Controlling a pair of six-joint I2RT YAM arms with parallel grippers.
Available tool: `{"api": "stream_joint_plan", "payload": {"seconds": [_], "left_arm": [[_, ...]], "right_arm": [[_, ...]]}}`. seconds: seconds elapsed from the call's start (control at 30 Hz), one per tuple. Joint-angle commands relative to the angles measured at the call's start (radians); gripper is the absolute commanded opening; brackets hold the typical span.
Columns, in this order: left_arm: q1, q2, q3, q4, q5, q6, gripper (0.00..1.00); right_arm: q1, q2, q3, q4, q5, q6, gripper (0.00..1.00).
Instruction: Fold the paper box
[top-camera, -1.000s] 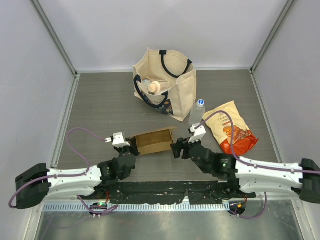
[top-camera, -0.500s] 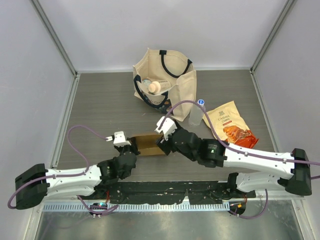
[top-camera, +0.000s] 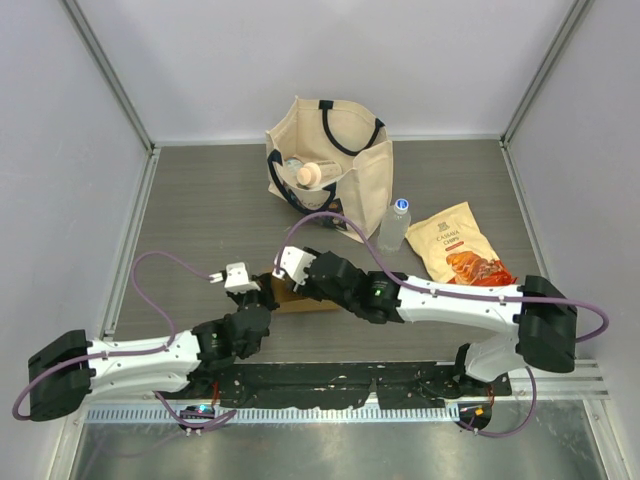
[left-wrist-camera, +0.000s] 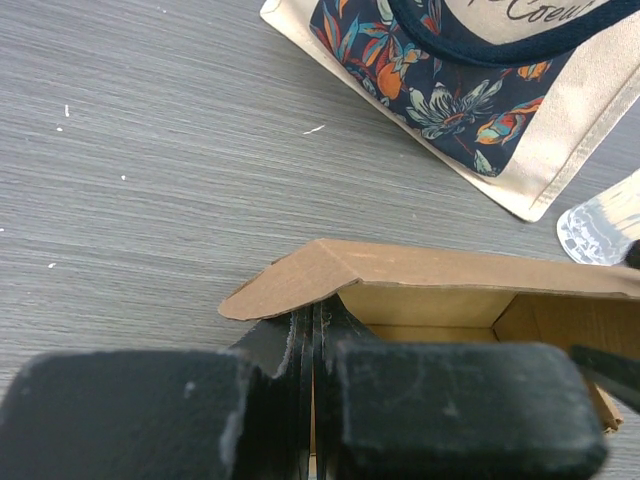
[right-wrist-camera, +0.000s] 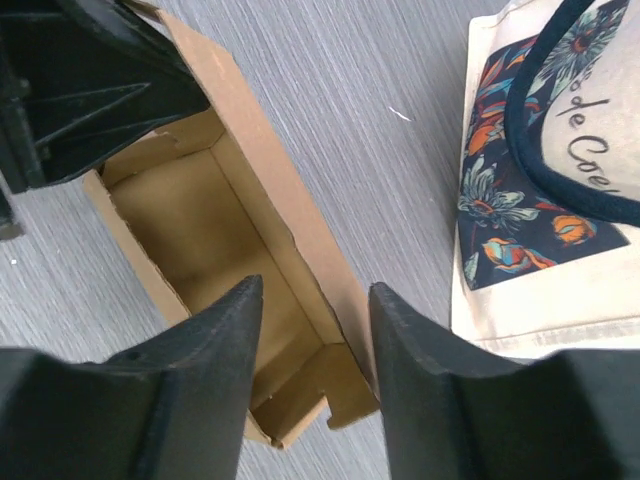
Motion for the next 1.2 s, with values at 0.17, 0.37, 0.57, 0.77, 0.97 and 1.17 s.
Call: {"api": "stream_joint_plan", "payload": {"seconds": [0.17,0.37,0.57,0.77,0.97,1.17], "left_arm": [[-0.005,-0.08,0.006,-0.122,0.071,-0.069,0.35],[-0.005,-0.392,0.075,-0.519,0.323,-0.17,0.58],[-0.005,-0.8,0.172,-0.734,0.564,-0.181,0.61],[-0.005,-0.604,0.33,-0.742,0.504,-0.118,0.58],[0.049,-0.084,0.519,-0.721,0.506,-0.104,0.54],[0.354,0.026,0.281,-0.378,0.992,-0.191,0.35]], "right_arm": [[-0.006,0.018,-0.015,0.1,-0.056,0.027,0.35],[-0.005,0.01,-0.034,0.074,-0.169,0.119,0.4],[-0.003,-0.007,-0.098,0.099,-0.253,0.192,0.49],[-0.003,-0.034,-0.153,0.154,-0.341,0.421,0.64],[-0.072,-0.08,-0.218,0.179,-0.416,0.799,0.67],[-0.198,-0.256,-0.445,0.355,-0.53,1.076,0.66]]}}
